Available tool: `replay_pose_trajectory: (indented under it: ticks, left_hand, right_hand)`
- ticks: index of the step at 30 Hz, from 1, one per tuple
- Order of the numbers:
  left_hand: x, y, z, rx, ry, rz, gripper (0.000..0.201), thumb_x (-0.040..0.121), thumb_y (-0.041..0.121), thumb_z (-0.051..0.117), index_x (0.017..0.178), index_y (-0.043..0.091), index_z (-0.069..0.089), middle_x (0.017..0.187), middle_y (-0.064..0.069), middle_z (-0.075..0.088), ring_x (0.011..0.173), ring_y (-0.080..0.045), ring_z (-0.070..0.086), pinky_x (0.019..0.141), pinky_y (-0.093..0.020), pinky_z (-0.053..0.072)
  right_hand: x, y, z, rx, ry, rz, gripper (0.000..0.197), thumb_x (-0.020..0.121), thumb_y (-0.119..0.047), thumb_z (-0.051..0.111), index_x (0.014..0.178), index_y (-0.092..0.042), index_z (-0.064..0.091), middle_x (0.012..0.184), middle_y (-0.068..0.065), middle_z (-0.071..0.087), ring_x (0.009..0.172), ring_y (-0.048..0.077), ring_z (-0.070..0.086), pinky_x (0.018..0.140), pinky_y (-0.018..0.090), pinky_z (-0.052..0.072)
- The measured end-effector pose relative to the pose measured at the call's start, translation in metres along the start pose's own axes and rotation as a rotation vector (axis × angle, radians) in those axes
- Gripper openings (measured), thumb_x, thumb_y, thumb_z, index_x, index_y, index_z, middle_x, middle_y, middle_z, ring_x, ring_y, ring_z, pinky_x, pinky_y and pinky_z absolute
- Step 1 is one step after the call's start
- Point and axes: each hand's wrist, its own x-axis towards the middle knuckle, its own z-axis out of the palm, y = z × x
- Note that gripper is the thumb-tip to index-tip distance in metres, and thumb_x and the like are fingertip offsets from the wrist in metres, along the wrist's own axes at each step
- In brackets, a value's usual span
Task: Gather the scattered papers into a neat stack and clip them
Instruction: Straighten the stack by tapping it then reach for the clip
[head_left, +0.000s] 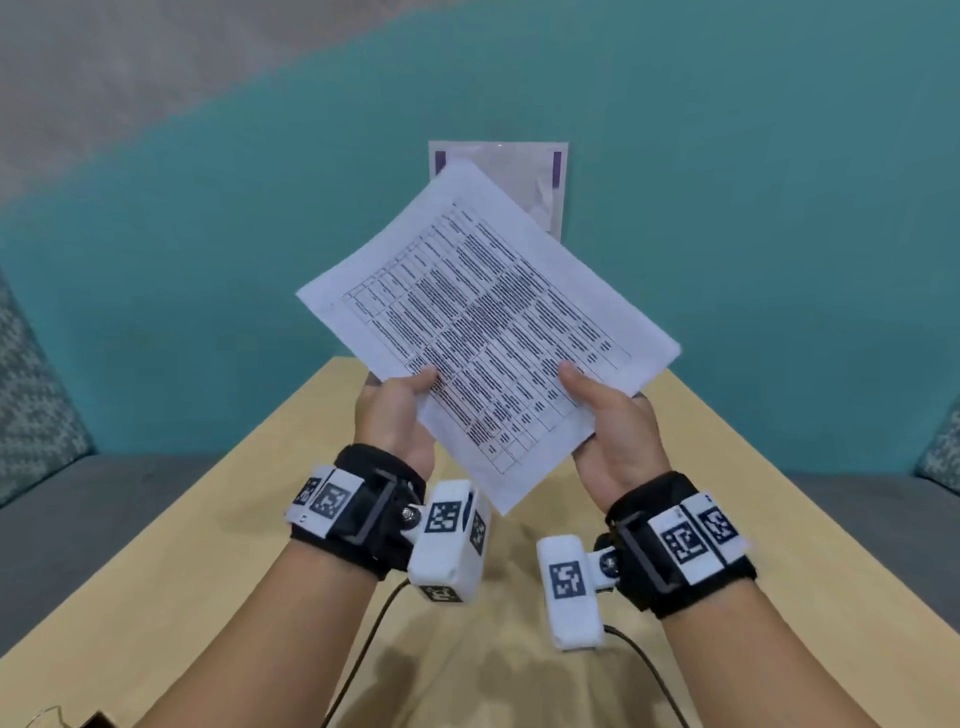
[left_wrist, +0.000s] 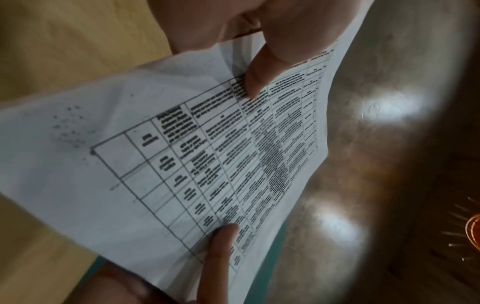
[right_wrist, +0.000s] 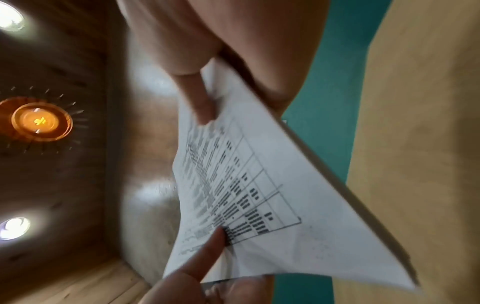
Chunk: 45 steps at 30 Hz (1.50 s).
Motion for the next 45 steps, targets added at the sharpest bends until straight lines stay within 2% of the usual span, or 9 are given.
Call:
replay_pose_trajectory:
  ticks: [4, 7, 10, 14, 16, 20, 29, 38, 45]
  left_hand:
    - [-0.013, 0.013, 0.002, 0.006, -0.170, -0.035, 0.025, 0.094, 0.008, 0.063, 0.118, 0.002, 0.063, 0.113, -0.009, 0.067, 0.099, -0.029, 0.067, 0.095, -0.045, 0.057]
    - [-0.006, 0.036, -0.017, -0.114, -0.188, -0.039, 0.043, 0.092, 0.037, 0.066, 0.124, 0.010, 0.060, 0.110, -0.011, 0.068, 0.102, -0.033, 0.066, 0.103, -0.049, 0.050]
    - [0.009, 0.051, -0.037, -0.056, -0.199, -0.077, 0.060, 0.087, 0.049, 0.070, 0.129, 0.008, 0.059, 0.123, -0.012, 0.070, 0.103, -0.033, 0.067, 0.090, -0.046, 0.053]
    - [0.011, 0.045, -0.037, 0.305, -0.291, -0.088, 0.034, 0.084, 0.034, 0.073, 0.111, 0.013, 0.072, 0.112, -0.009, 0.074, 0.082, -0.022, 0.070, 0.077, -0.035, 0.052]
    - [0.012, 0.033, -0.034, 0.514, -0.308, -0.023, 0.031, 0.085, 0.013, 0.075, 0.115, 0.010, 0.069, 0.113, -0.009, 0.077, 0.089, -0.026, 0.074, 0.076, -0.035, 0.056]
    - [0.012, 0.018, -0.028, 0.552, -0.124, 0.204, 0.034, 0.079, -0.014, 0.074, 0.102, 0.010, 0.070, 0.101, -0.009, 0.080, 0.091, -0.027, 0.077, 0.076, -0.036, 0.061]
    - [0.018, 0.003, -0.038, 0.576, -0.083, 0.190, 0.039, 0.081, -0.010, 0.057, 0.116, 0.004, 0.065, 0.114, -0.012, 0.076, 0.092, -0.027, 0.071, 0.072, -0.034, 0.054]
    - [0.016, 0.002, -0.028, 0.583, -0.076, 0.228, 0.032, 0.087, -0.008, 0.055, 0.110, 0.011, 0.066, 0.110, -0.005, 0.076, 0.093, -0.023, 0.071, 0.074, -0.033, 0.055]
    - [0.021, -0.018, -0.042, 0.642, -0.094, 0.094, 0.044, 0.086, -0.012, 0.051, 0.125, 0.005, 0.062, 0.114, -0.005, 0.074, 0.098, -0.025, 0.069, 0.072, -0.032, 0.051]
  right_hand:
    - [0.010, -0.007, -0.019, -0.064, 0.211, -0.025, 0.031, 0.087, -0.001, 0.073, 0.118, -0.003, 0.069, 0.109, 0.014, 0.076, 0.100, 0.032, 0.074, 0.095, 0.055, 0.055]
    - [0.018, -0.025, -0.043, -0.124, 0.232, -0.023, 0.032, 0.085, 0.000, 0.073, 0.117, -0.001, 0.069, 0.107, 0.015, 0.077, 0.098, 0.033, 0.074, 0.094, 0.056, 0.055]
    - [0.020, -0.045, -0.065, -0.218, 0.199, -0.065, 0.035, 0.084, 0.003, 0.072, 0.119, 0.002, 0.067, 0.112, 0.018, 0.075, 0.104, 0.036, 0.072, 0.098, 0.056, 0.053]
    - [0.019, -0.051, -0.072, -0.430, 0.108, -0.096, 0.031, 0.084, 0.006, 0.071, 0.114, -0.001, 0.069, 0.111, 0.015, 0.076, 0.102, 0.034, 0.073, 0.096, 0.055, 0.054]
    - [0.018, -0.045, -0.068, -0.549, 0.081, -0.117, 0.022, 0.084, 0.005, 0.072, 0.102, -0.007, 0.072, 0.104, 0.010, 0.078, 0.097, 0.031, 0.074, 0.093, 0.053, 0.056]
    - [0.019, -0.031, -0.052, -0.660, 0.094, -0.197, 0.018, 0.085, -0.001, 0.075, 0.087, -0.020, 0.073, 0.093, -0.001, 0.076, 0.087, 0.019, 0.073, 0.087, 0.044, 0.058]
    - [0.020, -0.015, -0.050, -0.586, 0.153, -0.125, 0.031, 0.080, 0.008, 0.061, 0.105, -0.011, 0.066, 0.103, 0.006, 0.074, 0.086, 0.022, 0.068, 0.071, 0.035, 0.053]
    - [0.021, -0.020, -0.043, -0.575, 0.167, -0.142, 0.026, 0.084, 0.005, 0.049, 0.086, -0.018, 0.062, 0.095, 0.003, 0.070, 0.085, 0.023, 0.062, 0.083, 0.041, 0.053]
    - [0.021, -0.004, -0.058, -0.623, 0.154, -0.004, 0.038, 0.082, 0.009, 0.054, 0.111, -0.012, 0.067, 0.112, 0.005, 0.074, 0.102, 0.027, 0.067, 0.084, 0.041, 0.055]
